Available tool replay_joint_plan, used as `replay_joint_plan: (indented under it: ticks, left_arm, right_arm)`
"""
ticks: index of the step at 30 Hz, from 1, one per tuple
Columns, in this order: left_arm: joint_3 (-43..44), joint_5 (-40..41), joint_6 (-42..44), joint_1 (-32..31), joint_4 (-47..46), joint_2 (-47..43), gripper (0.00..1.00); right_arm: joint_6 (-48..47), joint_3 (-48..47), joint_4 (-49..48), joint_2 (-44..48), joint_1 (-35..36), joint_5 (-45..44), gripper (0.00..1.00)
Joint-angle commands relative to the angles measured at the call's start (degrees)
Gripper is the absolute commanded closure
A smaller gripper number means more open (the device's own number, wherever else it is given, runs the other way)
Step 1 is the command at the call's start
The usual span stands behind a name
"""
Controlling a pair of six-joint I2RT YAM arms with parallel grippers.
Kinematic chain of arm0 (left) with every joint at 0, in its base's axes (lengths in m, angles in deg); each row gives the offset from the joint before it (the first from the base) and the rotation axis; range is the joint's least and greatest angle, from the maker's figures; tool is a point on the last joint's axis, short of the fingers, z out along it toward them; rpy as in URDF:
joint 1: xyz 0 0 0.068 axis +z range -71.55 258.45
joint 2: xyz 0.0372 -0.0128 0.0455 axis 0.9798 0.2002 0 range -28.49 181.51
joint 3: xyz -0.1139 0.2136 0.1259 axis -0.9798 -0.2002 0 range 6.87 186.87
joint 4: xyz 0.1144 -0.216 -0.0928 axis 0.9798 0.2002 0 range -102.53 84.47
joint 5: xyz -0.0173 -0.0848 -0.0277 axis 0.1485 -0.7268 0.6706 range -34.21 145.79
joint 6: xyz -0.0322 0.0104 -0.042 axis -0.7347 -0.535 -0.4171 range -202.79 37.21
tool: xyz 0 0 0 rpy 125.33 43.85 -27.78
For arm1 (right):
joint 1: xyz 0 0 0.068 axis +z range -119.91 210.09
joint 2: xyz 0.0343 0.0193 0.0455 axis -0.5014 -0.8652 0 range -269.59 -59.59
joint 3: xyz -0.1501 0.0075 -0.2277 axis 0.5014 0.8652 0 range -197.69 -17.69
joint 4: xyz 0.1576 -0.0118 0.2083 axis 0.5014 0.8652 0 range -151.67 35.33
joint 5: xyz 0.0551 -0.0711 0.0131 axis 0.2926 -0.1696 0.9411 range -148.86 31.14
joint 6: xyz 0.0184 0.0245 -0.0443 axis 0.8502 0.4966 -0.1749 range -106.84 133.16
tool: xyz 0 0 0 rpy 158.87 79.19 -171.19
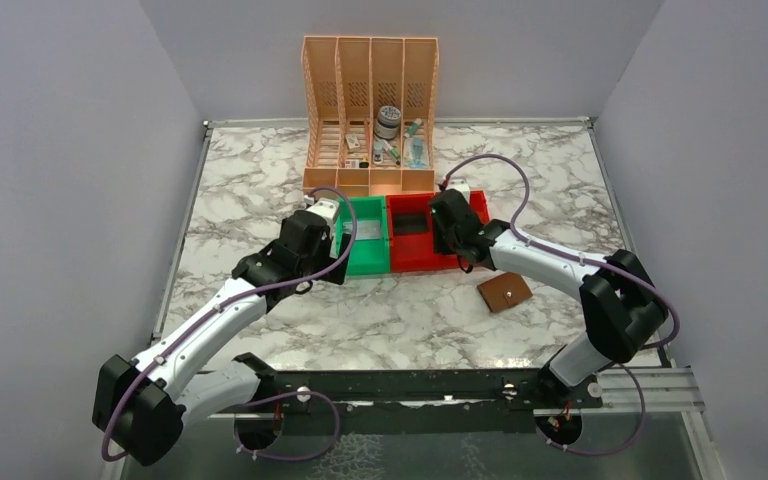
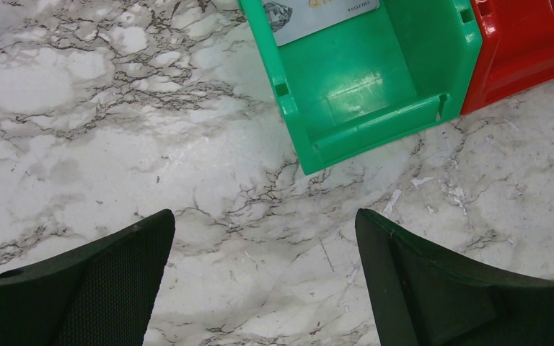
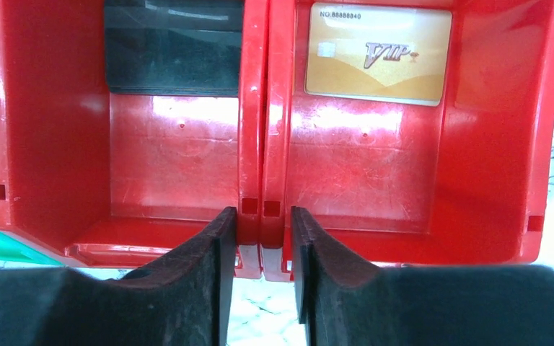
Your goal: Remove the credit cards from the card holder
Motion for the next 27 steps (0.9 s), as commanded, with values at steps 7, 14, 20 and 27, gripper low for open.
replay_joint_plan:
  ticks: [7,14,20,27]
  left_arm:
    - [0.44,-0.20,0.01,0.36,-0.61,-0.18,0.01]
    - [0.36,0.62,-0.62,0.36,-0.61,-1.15,0.01]
    - [0.56,2.01,-1.60,1.89,-0.55,-2.79,0.01]
    - [-0.06,0.48,-1.23,2.34,-2.42,-6.91,0.01]
  right_arm:
    - [-1.04,-2.58,2.23,1.58,0.22,0.27,0.47]
    - [-0.90,-0.43,0.95,9.14,0.14,-0.05,0.35]
    - [7.40,12.02,0.79,24.65,-4.66,-4.94,0.25]
    - [13.12,22.05,7.68,31.79,-22.21,4.72,0.30]
